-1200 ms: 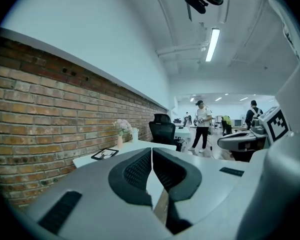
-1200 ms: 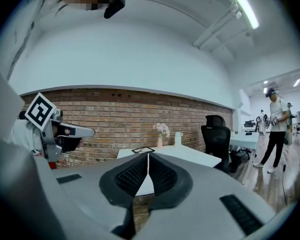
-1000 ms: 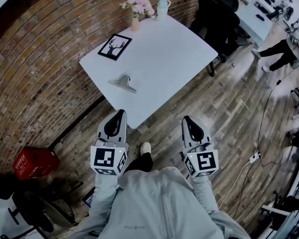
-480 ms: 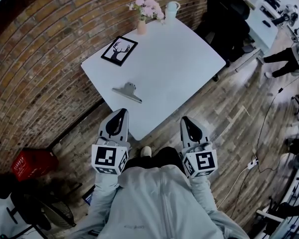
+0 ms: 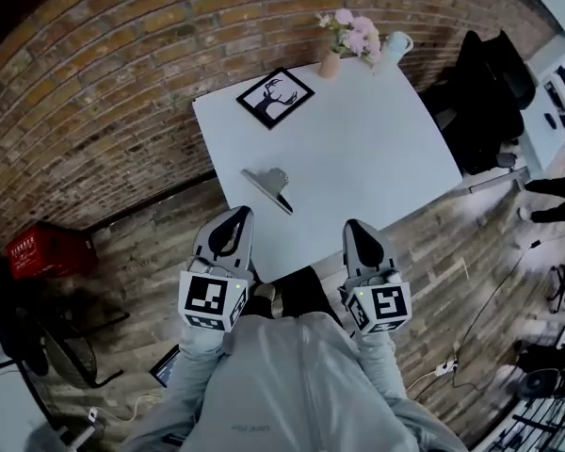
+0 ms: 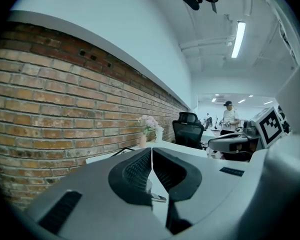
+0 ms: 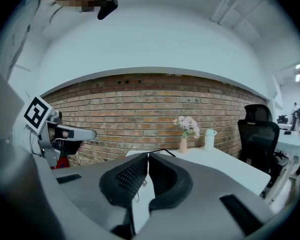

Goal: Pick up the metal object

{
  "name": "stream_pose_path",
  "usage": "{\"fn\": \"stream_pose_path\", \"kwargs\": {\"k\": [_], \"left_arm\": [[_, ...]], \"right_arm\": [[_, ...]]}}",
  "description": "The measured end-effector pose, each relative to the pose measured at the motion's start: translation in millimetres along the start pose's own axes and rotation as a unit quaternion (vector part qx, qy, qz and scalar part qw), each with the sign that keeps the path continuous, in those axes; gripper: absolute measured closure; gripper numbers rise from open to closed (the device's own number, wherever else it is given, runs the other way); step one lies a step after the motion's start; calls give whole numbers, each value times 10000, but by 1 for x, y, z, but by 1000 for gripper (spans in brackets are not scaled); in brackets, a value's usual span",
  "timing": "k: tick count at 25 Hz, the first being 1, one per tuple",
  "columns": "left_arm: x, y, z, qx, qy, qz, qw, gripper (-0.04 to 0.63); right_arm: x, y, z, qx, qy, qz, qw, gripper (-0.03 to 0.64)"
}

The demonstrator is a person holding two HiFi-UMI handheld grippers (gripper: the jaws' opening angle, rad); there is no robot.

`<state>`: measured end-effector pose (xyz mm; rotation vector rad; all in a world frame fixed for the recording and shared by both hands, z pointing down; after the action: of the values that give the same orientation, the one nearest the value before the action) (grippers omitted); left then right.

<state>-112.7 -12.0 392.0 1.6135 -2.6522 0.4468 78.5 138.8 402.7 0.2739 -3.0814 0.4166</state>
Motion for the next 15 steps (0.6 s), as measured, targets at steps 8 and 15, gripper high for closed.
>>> {"fn": "stream_pose_path", "kwargs": {"k": [8,15], "left_arm": [[31,-24,24,-397,233,1210,9916,565],[44,-29,31,-438,454,2104,9756,565]], "right_arm": [[-25,-99,38,-184,496,1289,9902,591],[-27,-157,59,-244,742,2208,9722,591]]}}
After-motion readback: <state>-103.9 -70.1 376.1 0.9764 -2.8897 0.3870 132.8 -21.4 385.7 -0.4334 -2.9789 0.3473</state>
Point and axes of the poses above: the fingertips, and each gripper's own axes: y backward along the fingers, x to its left, z out of its top, the point moved 7 cm from there along y, backward along the fingers, and after that the axes turned 3 degrees about y, right-handed, at the moved point
